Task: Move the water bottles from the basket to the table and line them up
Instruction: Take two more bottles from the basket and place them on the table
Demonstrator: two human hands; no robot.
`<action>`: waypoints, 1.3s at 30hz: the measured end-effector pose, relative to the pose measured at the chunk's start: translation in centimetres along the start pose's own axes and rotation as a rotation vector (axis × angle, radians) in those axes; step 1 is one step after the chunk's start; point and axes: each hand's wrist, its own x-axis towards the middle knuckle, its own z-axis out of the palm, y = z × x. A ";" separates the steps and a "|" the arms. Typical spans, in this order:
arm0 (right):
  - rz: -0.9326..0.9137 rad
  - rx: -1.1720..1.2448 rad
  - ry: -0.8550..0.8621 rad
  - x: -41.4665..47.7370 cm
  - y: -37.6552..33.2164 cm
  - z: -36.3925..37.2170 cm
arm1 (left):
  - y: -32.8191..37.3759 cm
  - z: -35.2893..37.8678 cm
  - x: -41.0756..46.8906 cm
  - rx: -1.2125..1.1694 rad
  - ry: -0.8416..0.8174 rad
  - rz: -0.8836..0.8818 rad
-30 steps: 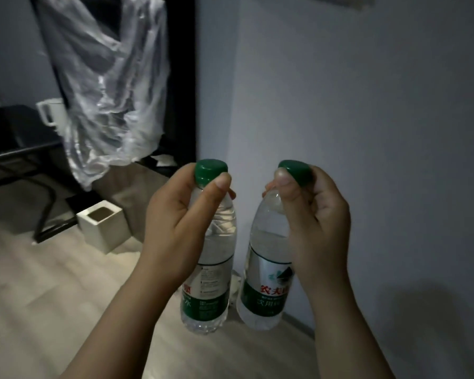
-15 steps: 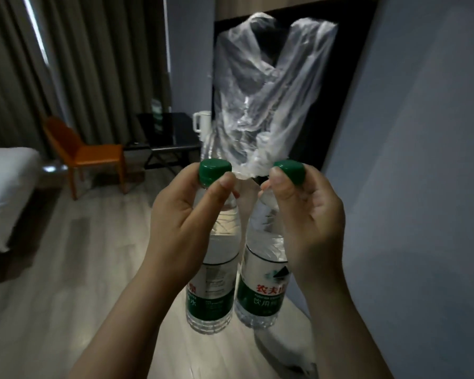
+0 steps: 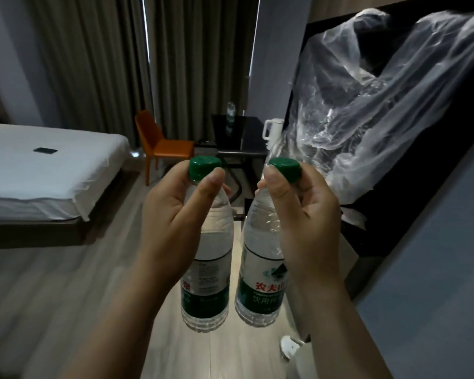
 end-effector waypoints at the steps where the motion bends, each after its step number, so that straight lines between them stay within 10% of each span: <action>1: 0.003 0.009 -0.005 0.7 0.9 0.7 | -0.8 -0.3 0.8 0.020 0.006 0.005; 39: -0.001 0.125 -0.107 37.3 33.0 29.1 | -34.1 -11.3 41.0 0.203 0.222 -0.070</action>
